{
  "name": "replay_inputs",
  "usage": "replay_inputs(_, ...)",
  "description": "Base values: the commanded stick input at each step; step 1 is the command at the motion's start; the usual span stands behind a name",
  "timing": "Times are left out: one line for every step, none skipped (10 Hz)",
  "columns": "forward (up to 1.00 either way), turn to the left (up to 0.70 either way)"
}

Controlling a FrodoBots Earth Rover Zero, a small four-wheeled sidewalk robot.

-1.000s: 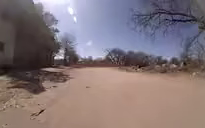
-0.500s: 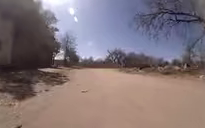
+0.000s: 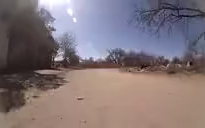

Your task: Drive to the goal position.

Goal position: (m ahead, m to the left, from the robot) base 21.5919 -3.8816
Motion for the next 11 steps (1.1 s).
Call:
replay_inputs(1.0,0.0)
replay_inputs(1.0,0.0)
replay_inputs(1.0,0.0)
replay_inputs(1.0,0.0)
replay_inputs(1.0,0.0)
replay_inputs(1.0,0.0)
replay_inputs(1.0,0.0)
replay_inputs(1.0,0.0)
replay_inputs(1.0,0.0)
replay_inputs(1.0,0.0)
replay_inputs(1.0,0.0)
